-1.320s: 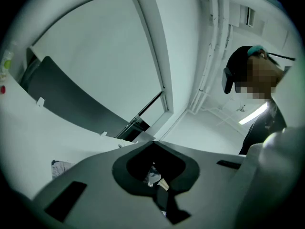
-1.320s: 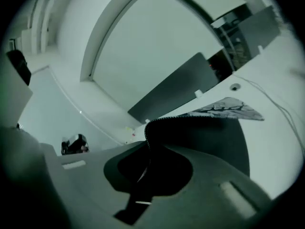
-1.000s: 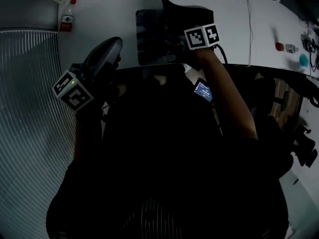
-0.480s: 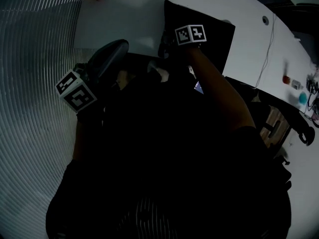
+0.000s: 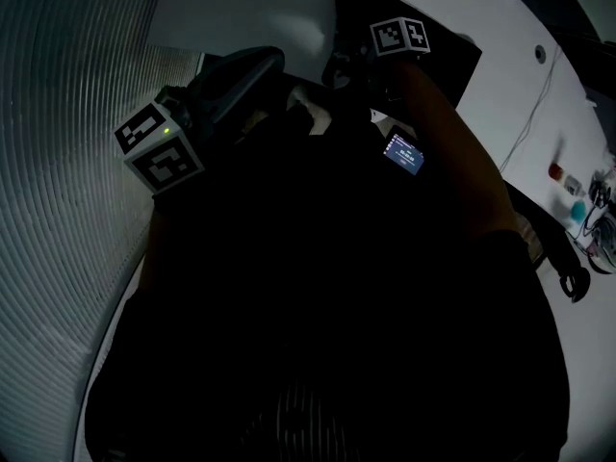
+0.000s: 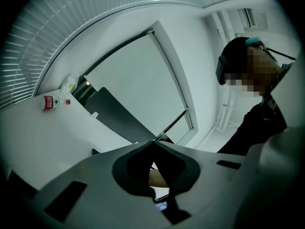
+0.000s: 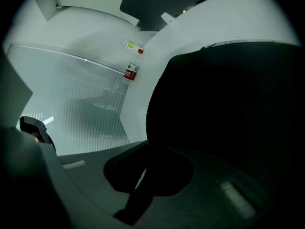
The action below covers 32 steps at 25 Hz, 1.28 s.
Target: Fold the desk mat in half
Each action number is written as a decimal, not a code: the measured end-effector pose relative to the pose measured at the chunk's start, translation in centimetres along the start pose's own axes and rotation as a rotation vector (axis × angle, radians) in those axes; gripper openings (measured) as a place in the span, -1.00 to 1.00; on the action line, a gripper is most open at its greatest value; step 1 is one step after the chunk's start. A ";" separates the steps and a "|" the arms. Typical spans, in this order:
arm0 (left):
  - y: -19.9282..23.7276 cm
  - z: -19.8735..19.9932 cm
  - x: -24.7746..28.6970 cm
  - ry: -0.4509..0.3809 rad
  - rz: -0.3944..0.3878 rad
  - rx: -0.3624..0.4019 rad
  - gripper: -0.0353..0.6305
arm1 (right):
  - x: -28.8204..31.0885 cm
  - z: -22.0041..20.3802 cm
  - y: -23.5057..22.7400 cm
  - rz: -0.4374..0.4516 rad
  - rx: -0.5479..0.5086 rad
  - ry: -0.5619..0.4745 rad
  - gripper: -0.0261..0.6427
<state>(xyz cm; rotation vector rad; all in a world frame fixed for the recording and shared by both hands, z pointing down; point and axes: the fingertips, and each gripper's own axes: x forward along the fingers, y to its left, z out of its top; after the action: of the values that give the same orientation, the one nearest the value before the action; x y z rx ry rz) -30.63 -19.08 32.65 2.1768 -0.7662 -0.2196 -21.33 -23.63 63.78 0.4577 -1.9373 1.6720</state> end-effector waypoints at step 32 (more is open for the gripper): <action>-0.4 -1.1 2.5 0.102 -0.018 -0.020 -0.87 | -0.3 0.9 2.1 0.122 0.047 -0.044 -0.47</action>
<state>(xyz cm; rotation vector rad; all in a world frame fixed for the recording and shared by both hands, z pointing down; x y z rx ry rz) -28.03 -19.59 33.34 2.1590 -0.6847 -0.1243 -22.45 -24.22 61.78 0.4048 -1.9966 1.8013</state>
